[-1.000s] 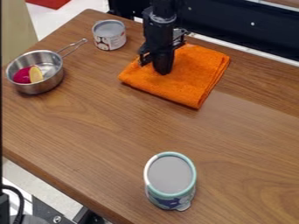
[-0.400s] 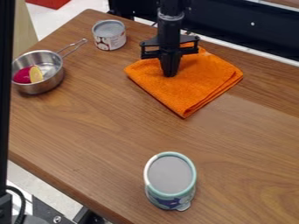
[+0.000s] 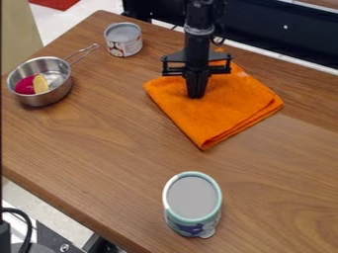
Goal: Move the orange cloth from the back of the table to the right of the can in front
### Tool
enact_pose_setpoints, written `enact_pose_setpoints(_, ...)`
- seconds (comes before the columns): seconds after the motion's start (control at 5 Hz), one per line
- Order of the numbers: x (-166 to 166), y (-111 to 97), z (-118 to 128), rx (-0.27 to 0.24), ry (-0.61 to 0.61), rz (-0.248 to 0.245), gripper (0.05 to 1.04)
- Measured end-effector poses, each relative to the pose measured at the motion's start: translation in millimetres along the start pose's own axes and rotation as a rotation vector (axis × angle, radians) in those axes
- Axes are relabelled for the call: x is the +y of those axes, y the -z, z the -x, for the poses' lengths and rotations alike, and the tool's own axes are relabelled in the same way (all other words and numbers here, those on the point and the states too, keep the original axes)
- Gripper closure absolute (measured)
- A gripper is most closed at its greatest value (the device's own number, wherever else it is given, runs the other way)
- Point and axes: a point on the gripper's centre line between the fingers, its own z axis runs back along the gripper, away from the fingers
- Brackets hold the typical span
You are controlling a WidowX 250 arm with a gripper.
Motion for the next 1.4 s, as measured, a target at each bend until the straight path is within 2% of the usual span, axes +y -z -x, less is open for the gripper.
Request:
enact_pose_setpoints(0.6,-18.9,0.8,36.1,-0.006,0.117,0.024,1.031)
enact_pose_setpoints(1.0,-37.0,1.3,54.5,-0.02,0.078,0.036,1.031)
enact_pose_setpoints(1.4,-45.8,1.1,83.5,-0.023,0.079,0.051,1.031)
